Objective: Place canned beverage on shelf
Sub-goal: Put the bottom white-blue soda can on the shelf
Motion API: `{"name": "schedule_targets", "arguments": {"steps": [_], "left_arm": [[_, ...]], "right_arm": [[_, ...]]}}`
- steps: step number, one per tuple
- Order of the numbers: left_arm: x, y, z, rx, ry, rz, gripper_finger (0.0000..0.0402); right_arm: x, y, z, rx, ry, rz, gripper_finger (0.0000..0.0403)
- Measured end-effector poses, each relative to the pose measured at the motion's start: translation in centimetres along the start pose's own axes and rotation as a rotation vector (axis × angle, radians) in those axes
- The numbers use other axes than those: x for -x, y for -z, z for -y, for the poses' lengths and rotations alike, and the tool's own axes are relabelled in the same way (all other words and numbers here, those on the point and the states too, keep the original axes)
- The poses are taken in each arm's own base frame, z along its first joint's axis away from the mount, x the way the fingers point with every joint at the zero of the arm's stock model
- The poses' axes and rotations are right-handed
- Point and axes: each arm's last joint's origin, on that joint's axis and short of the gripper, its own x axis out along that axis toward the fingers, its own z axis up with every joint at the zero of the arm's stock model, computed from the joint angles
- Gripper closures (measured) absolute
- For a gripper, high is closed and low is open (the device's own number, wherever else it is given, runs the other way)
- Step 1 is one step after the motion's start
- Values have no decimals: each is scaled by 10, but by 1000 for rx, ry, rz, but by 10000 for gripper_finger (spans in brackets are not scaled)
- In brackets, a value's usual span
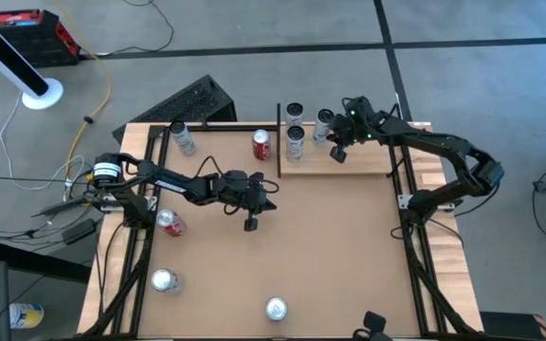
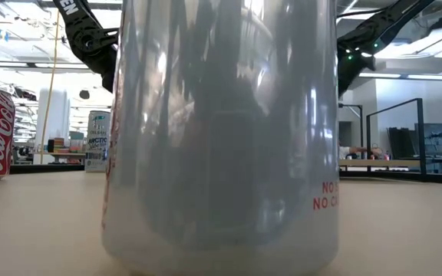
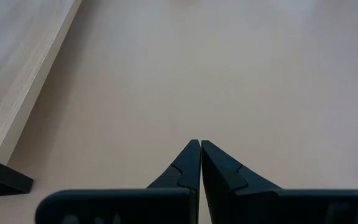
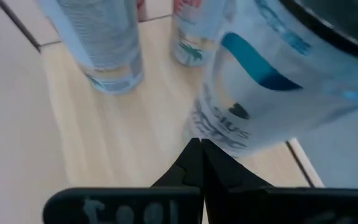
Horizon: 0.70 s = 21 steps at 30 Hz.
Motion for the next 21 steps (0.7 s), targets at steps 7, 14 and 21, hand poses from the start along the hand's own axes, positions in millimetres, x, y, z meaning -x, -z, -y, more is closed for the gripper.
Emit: {"name": "schedule_targets", "arguments": {"steps": [7,14,21], "left_arm": [[0,0,0,0,0,0,402],[0,0,0,2,0,-1,402],[0,0,0,-9,1,-5,401]], "right_arm": [[-8,-6,-3,-7,-10,52,386],[-34,-2,-3,3,-22,27,387],[-25,-2,-5,25,-18,12,387]]}}
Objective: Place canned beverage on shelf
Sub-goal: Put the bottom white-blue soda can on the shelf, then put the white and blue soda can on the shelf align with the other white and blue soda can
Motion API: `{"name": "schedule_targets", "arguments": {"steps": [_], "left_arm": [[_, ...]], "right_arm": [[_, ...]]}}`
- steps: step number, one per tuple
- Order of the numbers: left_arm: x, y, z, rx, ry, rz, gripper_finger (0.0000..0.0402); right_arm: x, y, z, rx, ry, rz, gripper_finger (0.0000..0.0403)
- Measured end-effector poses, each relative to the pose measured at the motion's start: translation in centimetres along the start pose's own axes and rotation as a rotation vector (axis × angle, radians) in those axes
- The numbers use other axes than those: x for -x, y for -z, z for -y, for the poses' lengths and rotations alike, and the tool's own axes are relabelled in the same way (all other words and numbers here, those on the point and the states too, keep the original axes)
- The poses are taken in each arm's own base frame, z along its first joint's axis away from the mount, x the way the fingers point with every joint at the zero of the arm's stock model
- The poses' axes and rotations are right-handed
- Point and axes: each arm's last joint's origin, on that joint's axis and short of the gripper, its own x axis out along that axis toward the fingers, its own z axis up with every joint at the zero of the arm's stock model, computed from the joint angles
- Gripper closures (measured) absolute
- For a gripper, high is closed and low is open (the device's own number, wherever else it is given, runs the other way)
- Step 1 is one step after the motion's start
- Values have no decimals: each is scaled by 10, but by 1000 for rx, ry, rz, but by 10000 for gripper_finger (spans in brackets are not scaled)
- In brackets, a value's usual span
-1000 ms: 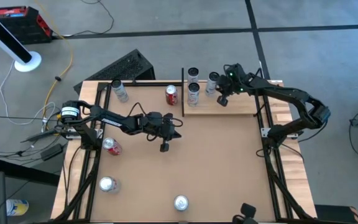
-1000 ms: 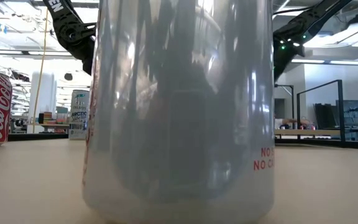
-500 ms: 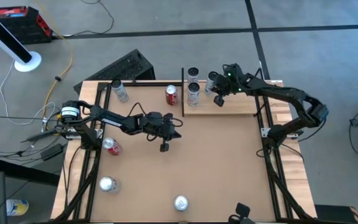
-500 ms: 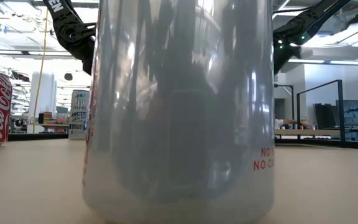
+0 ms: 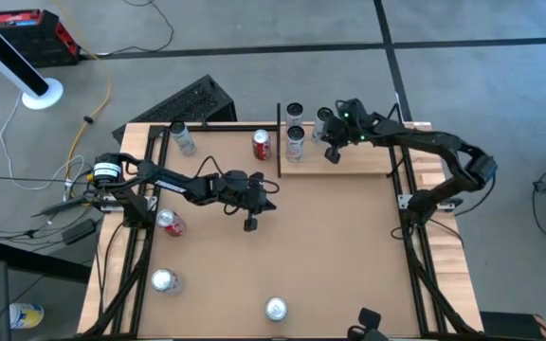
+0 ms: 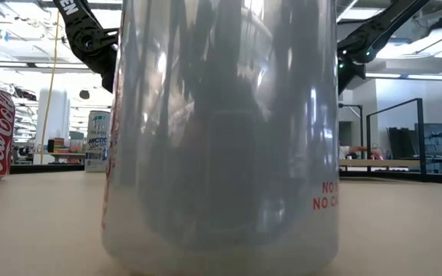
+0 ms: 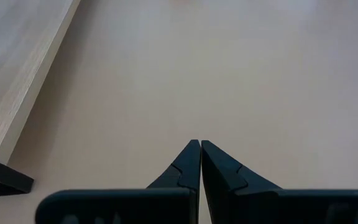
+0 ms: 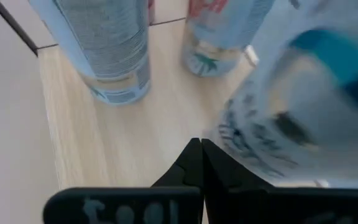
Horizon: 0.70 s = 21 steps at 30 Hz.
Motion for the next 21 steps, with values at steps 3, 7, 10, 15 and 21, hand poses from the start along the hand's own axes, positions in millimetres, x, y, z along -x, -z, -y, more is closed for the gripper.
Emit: {"name": "schedule_targets", "arguments": {"steps": [3,7,10,15,21], "left_arm": [[0,0,0,0,0,-5,402],[0,0,0,0,1,-5,402],[0,0,0,0,0,-5,402],[0,0,0,1,0,-4,402],[0,1,0,2,0,-5,402]], "right_arm": [[9,-1,4,-5,41,6,387],[14,-2,11,-9,74,26,387],[13,-2,15,-14,88,40,387],[8,-2,14,-11,80,41,387],[8,-1,7,-19,49,14,381]]}}
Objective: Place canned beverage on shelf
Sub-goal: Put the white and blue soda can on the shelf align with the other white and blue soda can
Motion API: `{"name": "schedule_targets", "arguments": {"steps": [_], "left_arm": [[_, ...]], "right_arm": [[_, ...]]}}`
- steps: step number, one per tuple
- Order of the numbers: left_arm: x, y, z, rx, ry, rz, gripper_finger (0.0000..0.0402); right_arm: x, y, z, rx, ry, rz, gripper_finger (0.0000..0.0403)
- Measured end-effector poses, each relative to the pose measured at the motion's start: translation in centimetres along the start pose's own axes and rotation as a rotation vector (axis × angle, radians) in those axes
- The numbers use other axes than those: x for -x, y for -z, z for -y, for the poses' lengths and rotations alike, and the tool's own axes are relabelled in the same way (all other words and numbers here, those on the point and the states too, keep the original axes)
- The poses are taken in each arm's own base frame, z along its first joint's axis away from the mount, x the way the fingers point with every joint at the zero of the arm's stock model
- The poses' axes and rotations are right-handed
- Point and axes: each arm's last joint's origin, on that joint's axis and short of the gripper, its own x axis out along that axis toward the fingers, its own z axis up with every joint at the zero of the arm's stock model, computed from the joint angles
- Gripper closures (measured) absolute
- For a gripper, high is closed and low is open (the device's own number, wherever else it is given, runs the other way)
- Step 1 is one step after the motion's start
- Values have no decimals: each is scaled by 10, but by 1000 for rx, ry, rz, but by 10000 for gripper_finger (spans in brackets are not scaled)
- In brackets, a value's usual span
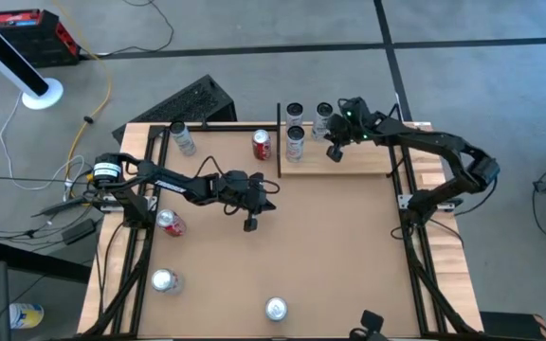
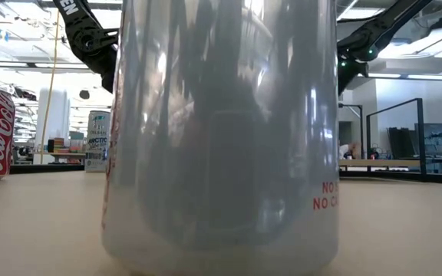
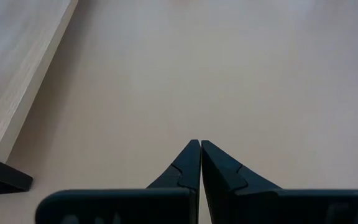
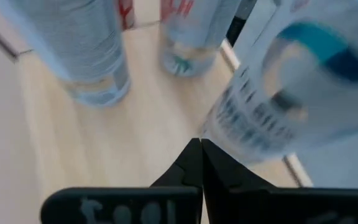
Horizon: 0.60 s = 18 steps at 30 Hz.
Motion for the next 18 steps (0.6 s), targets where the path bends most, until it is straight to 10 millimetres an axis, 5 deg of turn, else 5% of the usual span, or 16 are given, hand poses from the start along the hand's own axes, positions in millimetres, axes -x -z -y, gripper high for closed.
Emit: {"name": "schedule_targets", "arguments": {"steps": [8,14,18], "left_arm": [[26,-21,2,12,1,1,402],[76,-47,3,14,-147,-29,402],[115,-52,-14,95,-369,-74,402]], "right_arm": [[31,-4,-39,7,-114,-75,385],[43,-6,-93,100,-242,12,384],[46,6,-134,164,-342,123,384]]}}
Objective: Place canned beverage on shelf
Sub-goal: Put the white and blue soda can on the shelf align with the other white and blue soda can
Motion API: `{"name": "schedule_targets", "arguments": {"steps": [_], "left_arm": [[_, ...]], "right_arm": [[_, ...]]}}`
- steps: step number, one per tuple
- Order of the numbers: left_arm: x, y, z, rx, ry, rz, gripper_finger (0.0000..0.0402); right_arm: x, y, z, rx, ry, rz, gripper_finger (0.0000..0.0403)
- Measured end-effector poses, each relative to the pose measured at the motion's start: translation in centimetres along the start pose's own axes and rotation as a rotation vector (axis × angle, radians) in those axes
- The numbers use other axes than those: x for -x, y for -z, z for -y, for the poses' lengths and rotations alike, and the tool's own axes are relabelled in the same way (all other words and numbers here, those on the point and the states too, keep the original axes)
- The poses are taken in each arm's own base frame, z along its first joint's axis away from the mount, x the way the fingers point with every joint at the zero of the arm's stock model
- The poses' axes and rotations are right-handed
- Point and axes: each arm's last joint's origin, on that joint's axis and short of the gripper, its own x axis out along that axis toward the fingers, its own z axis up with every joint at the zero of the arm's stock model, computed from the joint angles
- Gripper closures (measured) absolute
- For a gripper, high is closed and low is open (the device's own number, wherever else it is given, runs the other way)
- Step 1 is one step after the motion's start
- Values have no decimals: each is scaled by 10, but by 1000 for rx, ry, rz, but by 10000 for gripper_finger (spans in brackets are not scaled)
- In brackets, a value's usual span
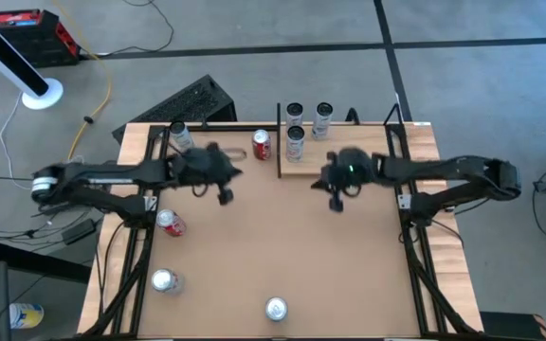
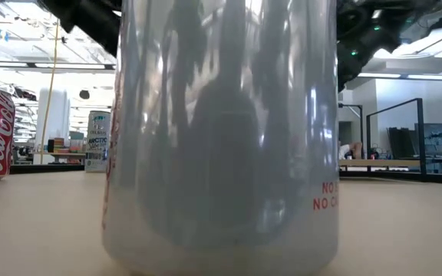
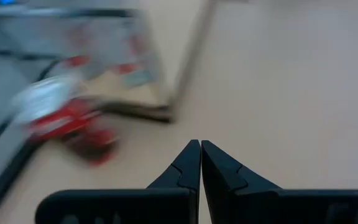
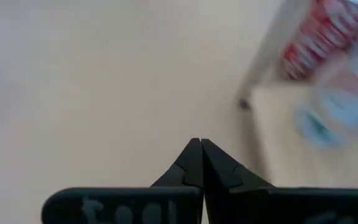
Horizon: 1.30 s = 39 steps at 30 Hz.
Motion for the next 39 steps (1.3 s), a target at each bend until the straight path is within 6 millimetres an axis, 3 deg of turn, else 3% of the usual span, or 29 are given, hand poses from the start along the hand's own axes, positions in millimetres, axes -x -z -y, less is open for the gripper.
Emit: {"name": "schedule_targets", "arguments": {"steps": [6,10,13,18,22,27,34,39], "left_arm": [[38,3,-62,171,-219,-68,402],[64,0,-110,352,-390,-179,402],[80,3,-139,519,-480,-269,402],[99,1,-173,664,-625,-321,385],[105,-7,-185,736,-657,-281,334],[102,-7,-189,752,-665,-292,241],[90,-1,-195,770,-734,-345,115],[79,5,-201,835,-757,-368,60]], "right_arm": [[-11,18,-54,68,-126,240,384],[-14,30,-78,109,-141,377,383],[-16,39,-88,193,-148,384,383],[-9,29,-90,203,-111,446,382],[-2,26,-94,218,-148,469,381],[6,26,-95,238,-154,469,380],[11,28,-97,242,-170,446,380],[11,28,-96,254,-167,441,380]]}}
